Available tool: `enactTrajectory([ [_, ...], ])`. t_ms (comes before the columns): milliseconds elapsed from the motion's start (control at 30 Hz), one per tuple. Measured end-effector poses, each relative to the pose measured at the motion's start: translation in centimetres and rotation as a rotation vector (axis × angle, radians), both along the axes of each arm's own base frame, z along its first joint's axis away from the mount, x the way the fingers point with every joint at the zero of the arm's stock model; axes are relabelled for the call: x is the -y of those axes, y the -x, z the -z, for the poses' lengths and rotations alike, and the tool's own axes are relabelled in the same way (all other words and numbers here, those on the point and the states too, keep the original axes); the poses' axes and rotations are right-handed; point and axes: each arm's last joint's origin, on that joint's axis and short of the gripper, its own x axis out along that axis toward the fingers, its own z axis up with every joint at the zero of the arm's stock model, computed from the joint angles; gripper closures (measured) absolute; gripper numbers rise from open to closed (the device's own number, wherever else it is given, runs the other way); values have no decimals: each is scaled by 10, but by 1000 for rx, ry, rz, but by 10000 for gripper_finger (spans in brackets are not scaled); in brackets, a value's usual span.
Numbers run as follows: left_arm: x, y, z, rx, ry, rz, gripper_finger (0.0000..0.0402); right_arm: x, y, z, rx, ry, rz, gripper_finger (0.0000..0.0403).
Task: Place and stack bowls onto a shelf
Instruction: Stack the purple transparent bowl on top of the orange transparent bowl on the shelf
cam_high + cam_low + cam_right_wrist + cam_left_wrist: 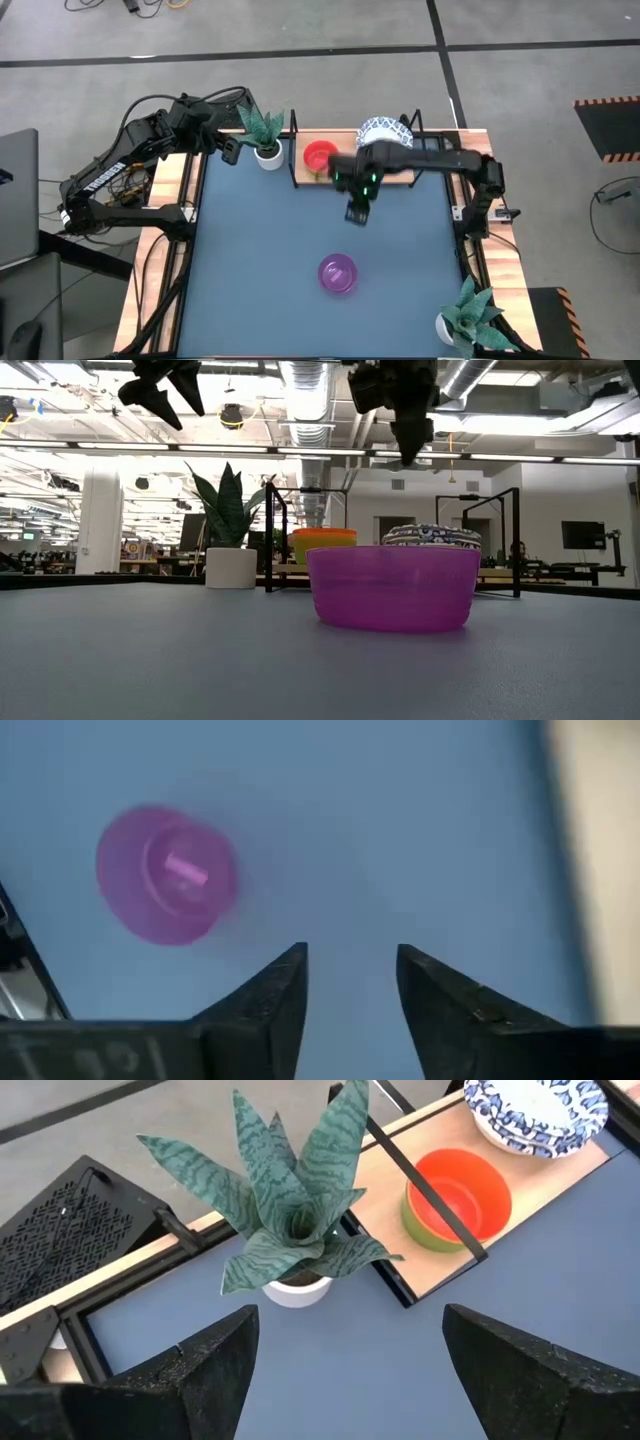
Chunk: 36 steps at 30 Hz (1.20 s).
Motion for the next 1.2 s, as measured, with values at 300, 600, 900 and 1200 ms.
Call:
enactTrajectory([
  [300,1,1,1,-38,-10,29,101,-67,-12,57,14,-22,-16,179],
  [600,1,1,1,-47,-18,43,101,-88,-14,109,109,-56,37,181],
  [900,1,1,1,-47,-19,43,101,-101,-13,141,201,-65,96,182],
  [1200,1,1,1,-48,-20,43,101,-97,-11,146,201,-20,100,217],
])
